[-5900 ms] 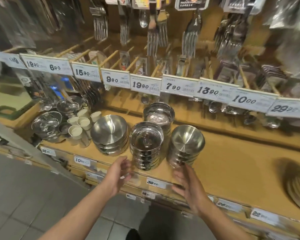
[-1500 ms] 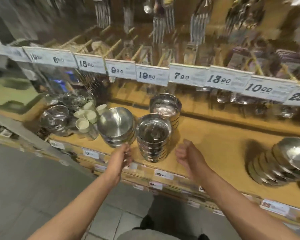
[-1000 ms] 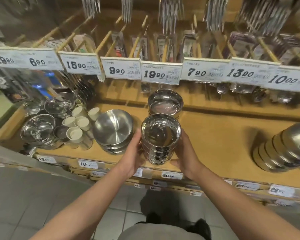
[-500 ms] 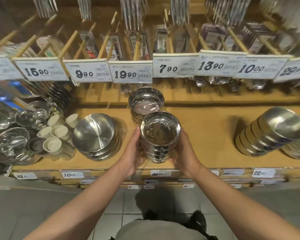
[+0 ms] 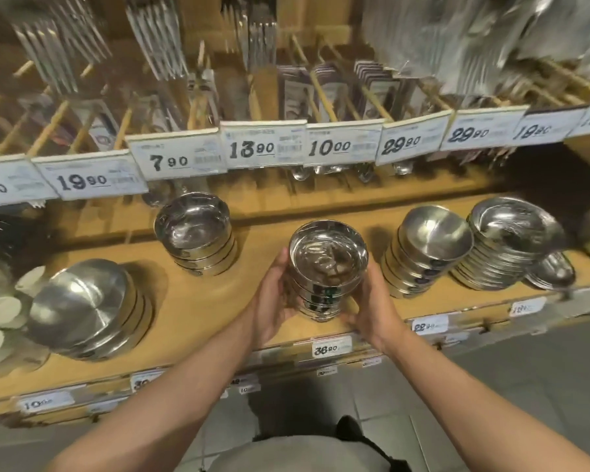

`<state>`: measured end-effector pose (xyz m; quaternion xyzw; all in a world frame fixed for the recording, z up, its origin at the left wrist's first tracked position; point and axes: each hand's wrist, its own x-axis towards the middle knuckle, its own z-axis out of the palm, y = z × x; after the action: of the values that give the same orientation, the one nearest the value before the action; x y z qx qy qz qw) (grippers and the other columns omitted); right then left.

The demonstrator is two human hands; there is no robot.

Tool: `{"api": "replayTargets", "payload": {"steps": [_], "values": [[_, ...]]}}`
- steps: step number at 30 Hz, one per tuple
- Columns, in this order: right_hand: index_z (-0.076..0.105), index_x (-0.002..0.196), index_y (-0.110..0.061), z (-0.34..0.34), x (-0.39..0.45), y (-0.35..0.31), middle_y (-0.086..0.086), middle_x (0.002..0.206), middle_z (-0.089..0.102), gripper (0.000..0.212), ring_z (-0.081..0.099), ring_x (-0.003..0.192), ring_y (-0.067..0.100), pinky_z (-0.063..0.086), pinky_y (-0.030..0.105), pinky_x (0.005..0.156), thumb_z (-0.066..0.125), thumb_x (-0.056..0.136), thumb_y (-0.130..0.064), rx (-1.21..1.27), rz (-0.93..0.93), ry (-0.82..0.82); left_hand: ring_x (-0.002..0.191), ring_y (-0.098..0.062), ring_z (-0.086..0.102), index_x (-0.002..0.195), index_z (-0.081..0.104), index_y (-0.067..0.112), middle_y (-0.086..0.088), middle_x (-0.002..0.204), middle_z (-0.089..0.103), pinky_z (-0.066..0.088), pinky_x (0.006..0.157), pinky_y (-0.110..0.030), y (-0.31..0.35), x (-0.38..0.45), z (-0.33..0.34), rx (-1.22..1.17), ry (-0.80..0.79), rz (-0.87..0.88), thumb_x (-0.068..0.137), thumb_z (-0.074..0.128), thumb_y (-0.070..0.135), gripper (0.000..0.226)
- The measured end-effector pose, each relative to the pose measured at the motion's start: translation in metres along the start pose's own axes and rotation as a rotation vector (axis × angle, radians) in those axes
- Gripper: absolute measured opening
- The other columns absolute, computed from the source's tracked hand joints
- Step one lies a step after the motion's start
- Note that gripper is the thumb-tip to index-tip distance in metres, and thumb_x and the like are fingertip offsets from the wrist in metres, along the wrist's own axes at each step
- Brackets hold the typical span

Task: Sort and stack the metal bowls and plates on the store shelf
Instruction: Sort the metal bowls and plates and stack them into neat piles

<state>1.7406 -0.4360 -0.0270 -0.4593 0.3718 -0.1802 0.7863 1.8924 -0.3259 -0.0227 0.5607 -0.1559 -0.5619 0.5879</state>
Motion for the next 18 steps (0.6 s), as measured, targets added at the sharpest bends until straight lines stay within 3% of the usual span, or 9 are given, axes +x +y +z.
{"api": "replayTargets", "payload": {"steps": [2, 5, 7, 9, 13, 15, 18], "values": [[0.068, 0.119, -0.048, -0.015, 0.004, -0.006, -0.017, 0.117, 0.071, 0.054, 0.058, 0.118, 0.011, 0.057, 0.022, 0.069, 0.041, 0.086, -0.081, -0.011, 0.031, 0.012, 0.123, -0.019, 0.054, 0.135, 0.056, 0.044, -0.006, 0.138, 0.059, 0.052, 0.098, -0.049, 0.0, 0.01, 0.015, -0.013, 0.012, -0.004, 0.066, 0.054, 0.091, 0.083], [0.067, 0.121, -0.05, -0.031, 0.011, -0.015, -0.018, 0.121, 0.071, 0.06, 0.059, 0.117, 0.008, 0.058, 0.022, 0.069, 0.041, 0.081, -0.087, -0.004, 0.05, -0.026, 0.114, -0.017, 0.059, 0.128, 0.061, 0.045, -0.002, 0.134, 0.061, 0.054, 0.096, -0.05, 0.001, 0.023, 0.033, -0.032, 0.038, -0.037, 0.071, 0.055, 0.087, 0.072], [0.064, 0.127, -0.048, -0.039, 0.016, -0.018, -0.016, 0.13, 0.068, 0.064, 0.059, 0.124, 0.01, 0.059, 0.035, 0.088, 0.04, 0.082, -0.087, 0.004, 0.048, -0.06, 0.104, -0.017, 0.065, 0.128, 0.064, 0.04, -0.001, 0.125, 0.068, 0.062, 0.075, -0.035, 0.0, 0.028, 0.039, -0.01, 0.078, -0.054, 0.076, 0.05, 0.086, 0.071], [0.06, 0.133, -0.047, -0.045, 0.02, -0.017, -0.013, 0.138, 0.063, 0.065, 0.052, 0.134, 0.016, 0.047, 0.048, 0.108, 0.038, 0.085, -0.085, 0.0, 0.038, -0.072, 0.09, -0.012, 0.071, 0.131, 0.062, 0.033, 0.003, 0.109, 0.075, 0.058, 0.06, -0.025, -0.001, 0.032, 0.041, -0.014, 0.082, -0.048, 0.077, 0.049, 0.084, 0.076], [0.058, 0.132, -0.052, -0.046, 0.024, -0.019, -0.023, 0.129, 0.065, 0.055, 0.053, 0.126, 0.001, 0.042, 0.051, 0.111, 0.036, 0.091, -0.08, -0.011, 0.03, -0.113, 0.064, -0.008, 0.066, 0.129, 0.063, 0.022, 0.006, 0.085, 0.075, 0.047, 0.049, -0.023, -0.001, 0.035, 0.039, -0.054, 0.07, -0.013, 0.082, 0.05, 0.078, 0.075], [0.06, 0.131, -0.05, -0.045, 0.026, -0.02, -0.026, 0.126, 0.066, 0.051, 0.055, 0.12, -0.005, 0.04, 0.051, 0.112, 0.033, 0.096, -0.074, 0.004, 0.032, -0.136, 0.066, -0.01, 0.064, 0.127, 0.065, 0.024, 0.006, 0.088, 0.075, 0.044, 0.053, -0.024, -0.001, 0.036, 0.037, -0.038, 0.079, -0.012, 0.08, 0.05, 0.081, 0.076], [0.061, 0.13, -0.048, -0.043, 0.03, -0.021, -0.026, 0.125, 0.066, 0.049, 0.054, 0.12, -0.005, 0.039, 0.051, 0.113, 0.03, 0.099, -0.069, 0.017, 0.039, -0.136, 0.08, -0.01, 0.069, 0.135, 0.06, 0.026, 0.005, 0.103, 0.074, 0.052, 0.056, -0.024, 0.002, 0.033, 0.039, -0.028, 0.106, -0.01, 0.082, 0.047, 0.08, 0.076]]}}
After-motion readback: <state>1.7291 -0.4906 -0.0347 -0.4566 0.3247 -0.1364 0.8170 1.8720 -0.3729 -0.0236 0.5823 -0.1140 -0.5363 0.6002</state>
